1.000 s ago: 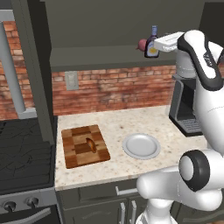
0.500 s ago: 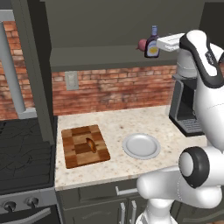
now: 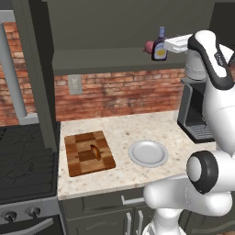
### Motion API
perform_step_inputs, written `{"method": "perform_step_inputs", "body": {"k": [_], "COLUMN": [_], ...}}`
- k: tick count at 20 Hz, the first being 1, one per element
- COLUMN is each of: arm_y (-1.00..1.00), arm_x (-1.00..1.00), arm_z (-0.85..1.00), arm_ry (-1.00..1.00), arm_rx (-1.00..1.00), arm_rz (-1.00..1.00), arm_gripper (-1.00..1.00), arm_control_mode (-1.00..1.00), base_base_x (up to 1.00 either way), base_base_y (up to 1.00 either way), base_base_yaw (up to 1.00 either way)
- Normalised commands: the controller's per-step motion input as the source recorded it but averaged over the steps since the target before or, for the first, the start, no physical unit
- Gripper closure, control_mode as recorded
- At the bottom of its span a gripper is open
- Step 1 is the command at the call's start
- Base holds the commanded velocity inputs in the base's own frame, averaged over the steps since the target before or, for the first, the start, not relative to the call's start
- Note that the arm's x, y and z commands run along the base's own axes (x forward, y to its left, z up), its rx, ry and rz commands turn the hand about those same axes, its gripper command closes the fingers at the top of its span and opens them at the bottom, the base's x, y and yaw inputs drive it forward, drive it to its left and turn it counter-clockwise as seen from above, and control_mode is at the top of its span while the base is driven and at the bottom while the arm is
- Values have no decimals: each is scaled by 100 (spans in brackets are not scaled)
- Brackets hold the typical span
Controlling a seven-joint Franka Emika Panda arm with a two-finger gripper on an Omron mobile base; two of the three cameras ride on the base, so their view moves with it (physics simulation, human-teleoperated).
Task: Pick the chicken drumstick from the plate and place it on the cutting board. Then pick the condiment bottle from the cabinet and place it next to the cutting board.
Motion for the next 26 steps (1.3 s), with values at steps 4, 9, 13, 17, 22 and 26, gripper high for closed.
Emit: {"method": "perform_step_inputs", "body": {"k": [4, 9, 13, 17, 22, 26], "arm_y": [0, 0, 0, 0, 0, 0], "arm_x": [0, 0, 0, 7, 16, 15], "arm_z": [2, 0, 0, 0, 0, 0], "arm_ry": [0, 0, 0, 0, 0, 0], "arm_rx": [0, 0, 0, 0, 0, 0], "arm_rz": [0, 0, 0, 0, 0, 0], "arm_gripper": [-100, -100, -100, -100, -100, -100], "arm_control_mode": [-100, -100, -100, -100, -100, -100], "base_base_x": [0, 0, 0, 0, 0, 0], "base_base_y": [0, 0, 0, 0, 0, 0], "base_base_yaw": [0, 0, 0, 0, 0, 0]}}
